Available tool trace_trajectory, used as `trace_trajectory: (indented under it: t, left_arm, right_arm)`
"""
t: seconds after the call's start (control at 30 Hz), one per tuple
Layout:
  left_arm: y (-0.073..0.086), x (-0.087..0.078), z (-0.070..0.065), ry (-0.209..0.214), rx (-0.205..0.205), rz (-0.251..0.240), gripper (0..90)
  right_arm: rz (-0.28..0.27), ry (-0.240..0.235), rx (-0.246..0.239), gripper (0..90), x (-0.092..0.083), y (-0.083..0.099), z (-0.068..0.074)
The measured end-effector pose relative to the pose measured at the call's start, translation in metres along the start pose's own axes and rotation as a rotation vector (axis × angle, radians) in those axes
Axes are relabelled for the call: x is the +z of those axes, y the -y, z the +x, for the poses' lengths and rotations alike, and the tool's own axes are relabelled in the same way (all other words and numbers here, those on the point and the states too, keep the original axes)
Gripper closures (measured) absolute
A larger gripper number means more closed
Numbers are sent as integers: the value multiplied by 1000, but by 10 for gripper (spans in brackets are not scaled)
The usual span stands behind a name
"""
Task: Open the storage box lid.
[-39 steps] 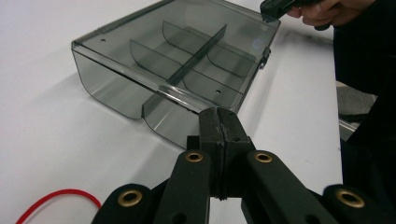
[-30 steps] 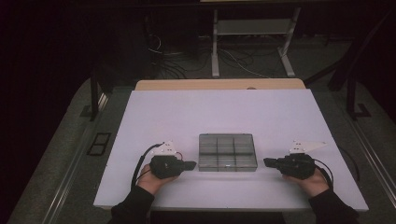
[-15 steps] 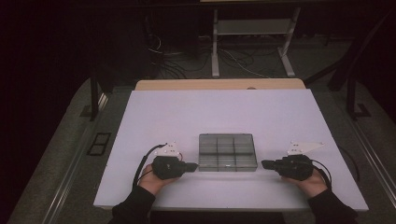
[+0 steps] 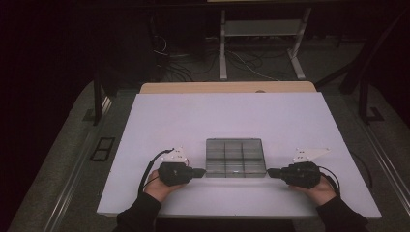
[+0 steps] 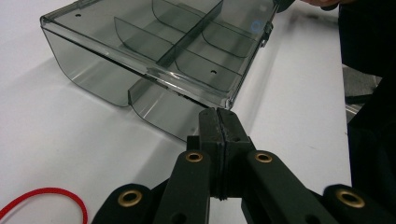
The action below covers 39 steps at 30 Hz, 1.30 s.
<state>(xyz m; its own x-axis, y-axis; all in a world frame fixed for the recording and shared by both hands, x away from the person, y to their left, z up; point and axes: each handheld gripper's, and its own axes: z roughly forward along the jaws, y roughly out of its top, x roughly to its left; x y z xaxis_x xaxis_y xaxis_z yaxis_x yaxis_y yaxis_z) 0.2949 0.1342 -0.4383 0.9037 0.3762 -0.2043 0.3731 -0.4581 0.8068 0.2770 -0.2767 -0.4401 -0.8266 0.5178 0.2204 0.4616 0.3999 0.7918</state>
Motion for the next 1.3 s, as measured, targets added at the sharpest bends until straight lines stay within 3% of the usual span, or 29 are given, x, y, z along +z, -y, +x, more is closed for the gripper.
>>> trace_trajectory:
  t: [0.73, 1.07, 1.3]
  left_arm:
    - [-2, -1, 1, 5, -7, -27, 861]
    - [-1, -3, 0, -1, -13, -37, 707]
    - [2, -9, 2, -25, -23, -58, 500]
  right_arm:
    - [-13, -4, -10, 891, 1, -4, 2]
    - [-37, -10, 0, 891, 1, -8, 2]
    - [-54, -9, 2, 891, 1, -10, 1]
